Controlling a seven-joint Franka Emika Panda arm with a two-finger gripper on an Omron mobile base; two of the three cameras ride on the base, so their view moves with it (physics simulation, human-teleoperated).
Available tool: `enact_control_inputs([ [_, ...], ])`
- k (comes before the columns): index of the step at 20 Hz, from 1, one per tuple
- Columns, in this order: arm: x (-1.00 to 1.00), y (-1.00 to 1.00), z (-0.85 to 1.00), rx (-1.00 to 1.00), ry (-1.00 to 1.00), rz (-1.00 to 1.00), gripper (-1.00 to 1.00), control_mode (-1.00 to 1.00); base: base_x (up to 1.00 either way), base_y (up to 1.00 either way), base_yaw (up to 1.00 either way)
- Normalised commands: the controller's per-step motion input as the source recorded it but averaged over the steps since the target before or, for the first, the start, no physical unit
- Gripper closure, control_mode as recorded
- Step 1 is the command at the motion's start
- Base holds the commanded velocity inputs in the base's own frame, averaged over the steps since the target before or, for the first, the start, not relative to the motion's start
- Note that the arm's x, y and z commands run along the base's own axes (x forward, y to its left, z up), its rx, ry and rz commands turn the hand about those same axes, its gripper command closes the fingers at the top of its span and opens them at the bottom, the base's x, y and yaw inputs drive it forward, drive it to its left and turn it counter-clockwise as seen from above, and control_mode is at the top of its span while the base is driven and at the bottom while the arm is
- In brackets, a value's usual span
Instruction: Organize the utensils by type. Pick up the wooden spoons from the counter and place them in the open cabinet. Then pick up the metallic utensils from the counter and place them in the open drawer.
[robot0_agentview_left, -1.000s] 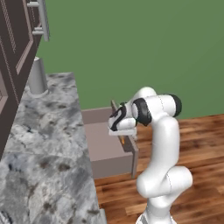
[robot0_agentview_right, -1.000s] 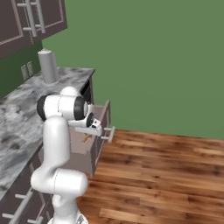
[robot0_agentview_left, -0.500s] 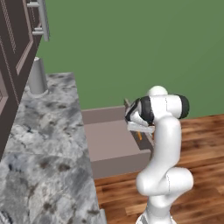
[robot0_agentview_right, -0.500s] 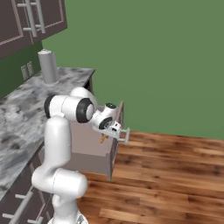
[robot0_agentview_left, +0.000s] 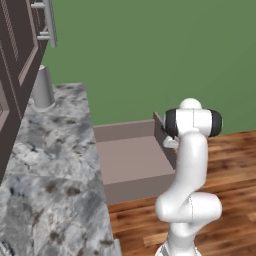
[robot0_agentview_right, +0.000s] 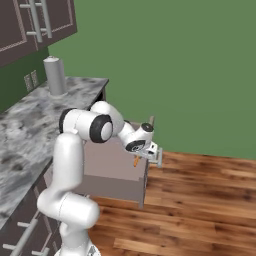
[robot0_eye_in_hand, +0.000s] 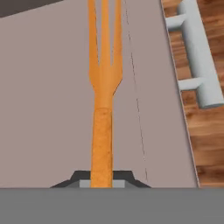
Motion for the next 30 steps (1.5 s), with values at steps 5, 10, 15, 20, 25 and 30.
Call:
enact_control_inputs([
  [5,-0.17,0.34,0.88,-0.11,-0.02,0.23,1.00,-1.00,0.00,0.00,0.00],
  [10,0.06,0.95,1.00,-0.30,0.07,0.25,1.00,-1.00,0.00,0.00,0.00],
  [15,0.17,1.00,0.61,-0.24,0.03,0.08,1.00,-1.00,0.00,0.00,0.00],
  [20,0.33,0.80,-0.07,-0.07,0.08,0.10,1.00,-1.00,0.00,0.00,0.00],
  [25,0.45,0.13,-0.58,-0.01,0.06,0.09,1.00,-1.00,0.00,0.00,0.00],
  [30,0.29,-0.02,-0.93,0.00,-0.12,0.17,1.00,-1.00,0.00,0.00,0.00],
])
